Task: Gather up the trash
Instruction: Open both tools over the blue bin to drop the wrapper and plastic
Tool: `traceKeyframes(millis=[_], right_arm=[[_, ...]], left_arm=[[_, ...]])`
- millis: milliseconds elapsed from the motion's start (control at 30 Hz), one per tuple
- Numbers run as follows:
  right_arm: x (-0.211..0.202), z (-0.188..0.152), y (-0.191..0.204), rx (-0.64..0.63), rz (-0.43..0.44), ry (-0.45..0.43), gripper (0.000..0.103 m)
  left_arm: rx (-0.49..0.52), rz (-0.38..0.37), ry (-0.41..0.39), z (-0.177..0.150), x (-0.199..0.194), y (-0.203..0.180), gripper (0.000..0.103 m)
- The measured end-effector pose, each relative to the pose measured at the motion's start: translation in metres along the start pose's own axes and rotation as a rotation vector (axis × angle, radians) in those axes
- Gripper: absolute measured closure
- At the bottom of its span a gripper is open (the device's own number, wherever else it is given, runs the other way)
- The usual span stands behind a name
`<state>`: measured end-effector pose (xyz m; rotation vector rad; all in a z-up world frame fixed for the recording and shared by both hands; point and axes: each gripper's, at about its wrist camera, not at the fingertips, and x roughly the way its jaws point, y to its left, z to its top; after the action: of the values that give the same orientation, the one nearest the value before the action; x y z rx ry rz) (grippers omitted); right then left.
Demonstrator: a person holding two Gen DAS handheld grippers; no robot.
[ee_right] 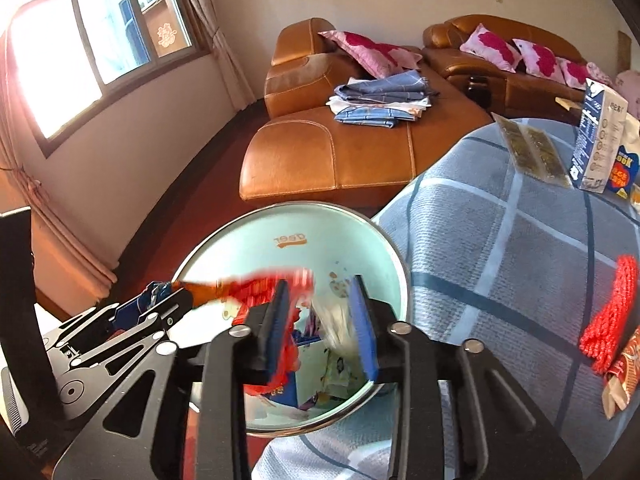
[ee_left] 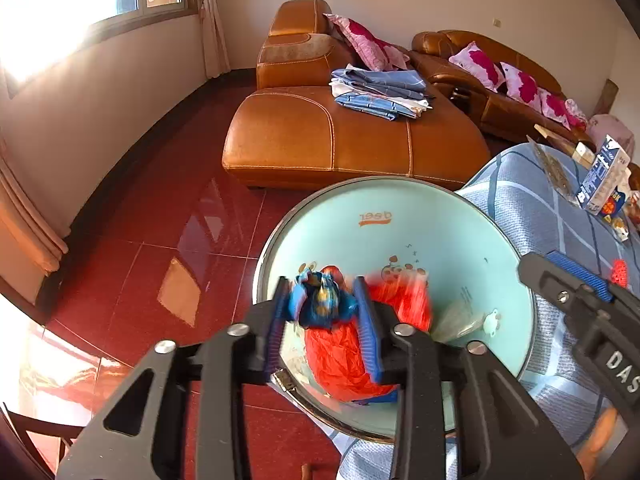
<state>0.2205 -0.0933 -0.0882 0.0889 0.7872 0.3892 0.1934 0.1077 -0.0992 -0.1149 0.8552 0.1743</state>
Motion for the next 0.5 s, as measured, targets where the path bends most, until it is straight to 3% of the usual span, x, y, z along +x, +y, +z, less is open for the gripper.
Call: traceKeyframes(millis=[67, 233, 300, 367, 500], right_arm=[[-0.006, 0.001, -0.006, 0.018, 0.003, -0.016, 0.056], [-0.028, 0.002, -0.025, 0.089, -0.007, -0.070, 0.053], [-0.037, 0.001, -0.032, 0.113, -0.019, -0.090, 0.049], [-0.045, -0.002, -0.037, 0.134, -0.032, -0.109, 0.044], [-0.057, -0.009, -0.044, 0.156, -0.040, -0.127, 0.043]], left_arm=[[0.006, 0.016, -0.009, 0.000, -0.002, -0.003, 0.050], [0.013, 0.043, -0.029, 0.001, -0.011, -0.006, 0.039], [0.008, 0.059, -0.035, 0.002, -0.014, -0.007, 0.026], [0.006, 0.065, -0.042, 0.001, -0.017, -0.006, 0.022], [0.015, 0.060, -0.050, -0.002, -0.026, -0.013, 0.016]])
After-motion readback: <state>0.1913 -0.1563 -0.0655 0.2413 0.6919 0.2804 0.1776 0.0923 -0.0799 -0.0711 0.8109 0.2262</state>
